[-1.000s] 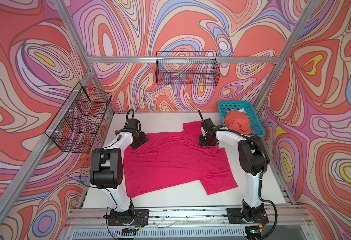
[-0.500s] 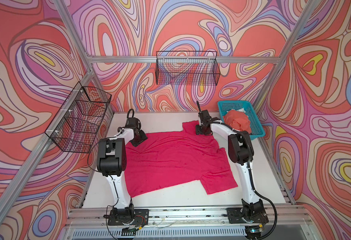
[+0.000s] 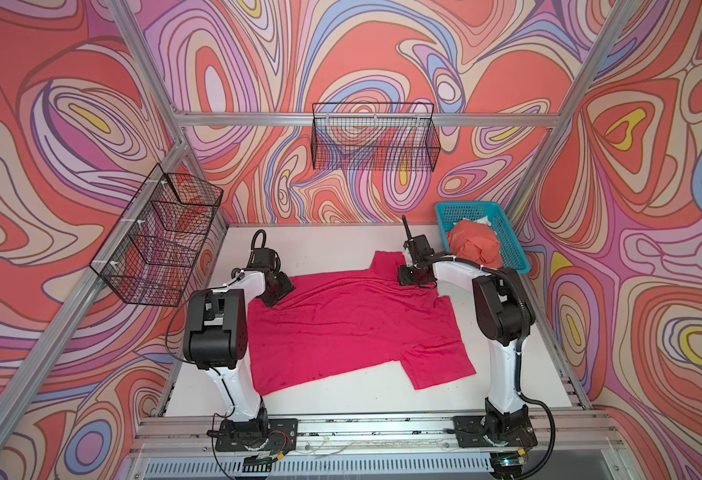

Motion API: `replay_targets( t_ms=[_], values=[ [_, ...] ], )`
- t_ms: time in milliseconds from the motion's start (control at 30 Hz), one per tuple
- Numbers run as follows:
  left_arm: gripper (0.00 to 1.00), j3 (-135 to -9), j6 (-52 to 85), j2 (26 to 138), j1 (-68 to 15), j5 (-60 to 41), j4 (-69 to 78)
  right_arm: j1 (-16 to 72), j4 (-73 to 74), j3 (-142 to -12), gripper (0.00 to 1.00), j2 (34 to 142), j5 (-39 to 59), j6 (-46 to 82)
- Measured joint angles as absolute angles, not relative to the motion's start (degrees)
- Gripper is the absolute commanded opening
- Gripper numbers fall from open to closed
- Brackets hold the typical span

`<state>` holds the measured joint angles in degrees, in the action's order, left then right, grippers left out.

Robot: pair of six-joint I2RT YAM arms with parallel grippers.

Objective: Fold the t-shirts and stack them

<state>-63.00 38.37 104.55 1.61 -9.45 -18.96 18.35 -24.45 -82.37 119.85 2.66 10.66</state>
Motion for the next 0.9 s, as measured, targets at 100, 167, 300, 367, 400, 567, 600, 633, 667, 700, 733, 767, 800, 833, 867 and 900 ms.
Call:
replay_targets(
  t_ms=[100, 167, 300, 367, 400, 567, 600, 633, 667, 700, 733, 767, 800, 833, 867, 900],
  values=[
    [0.6, -61.4, 38.3, 103.3, 1.6, -9.4, -18.7, 18.6, -23.6, -79.6, 0.57, 118.1, 3.0, 11.1],
    [0.6, -60.5, 38.3, 102.5, 1.6, -9.4, -18.8, 18.9, -23.3, -78.4, 0.57, 117.3, 3.1, 11.4],
    [0.6, -59.0, 38.4, 101.0, 1.6, -9.3, -19.6, 19.8, -23.5, -77.0, 0.57, 116.1, 3.0, 12.1],
    [0.6, -58.8, 38.4, 100.6, 1.6, -9.2, -20.6, 20.3, -24.0, -77.0, 0.57, 115.9, 3.2, 12.5],
    [0.6, -58.8, 38.3, 100.5, 1.6, -9.1, -21.1, 20.4, -24.3, -77.0, 0.58, 115.8, 3.4, 12.8],
    [0.61, -60.0, 38.4, 100.5, 1.6, -8.8, -24.6, 20.5, -29.4, -80.4, 0.6, 115.8, 3.9, 13.8],
    [0.61, -60.4, 38.4, 100.5, 1.6, -8.8, -25.1, 20.3, -30.2, -81.8, 0.61, 115.8, 3.8, 14.0],
    [0.62, -60.8, 38.4, 100.5, 1.6, -8.8, -25.5, 20.2, -30.6, -83.3, 0.61, 115.9, 3.7, 14.1],
    [0.62, -61.4, 38.4, 100.5, 1.6, -8.8, -26.0, 19.9, -30.9, -85.2, 0.61, 116.1, 3.5, 14.3],
    [0.62, -62.1, 38.4, 100.5, 1.6, -8.8, -26.4, 19.4, -30.9, -87.1, 0.61, 116.3, 3.2, 14.5],
    [0.62, -63.0, 38.4, 100.5, 1.6, -8.8, -26.7, 18.7, -30.9, -89.3, 0.61, 116.9, 2.8, 14.6],
    [0.62, -63.9, 38.4, 100.5, 1.6, -8.8, -26.9, 17.8, -30.9, -91.8, 0.61, 117.7, 2.3, 14.7],
    [0.62, -64.7, 38.4, 100.5, 1.6, -8.9, -26.9, 17.0, -30.9, -93.8, 0.61, 118.6, 2.0, 14.8],
    [0.62, -65.4, 38.4, 100.5, 1.6, -9.0, -26.9, 16.0, -30.9, -96.5, 0.6, 120.0, 1.8, 14.8],
    [0.62, -65.9, 38.4, 100.4, 1.6, -9.0, -27.0, 15.3, -30.7, -98.5, 0.6, 121.4, 1.9, 14.7],
    [0.63, -66.0, 38.4, 100.2, 1.6, -9.0, -26.9, 14.6, -30.6, -100.2, 0.6, 122.8, 2.3, 14.6]
  ],
)
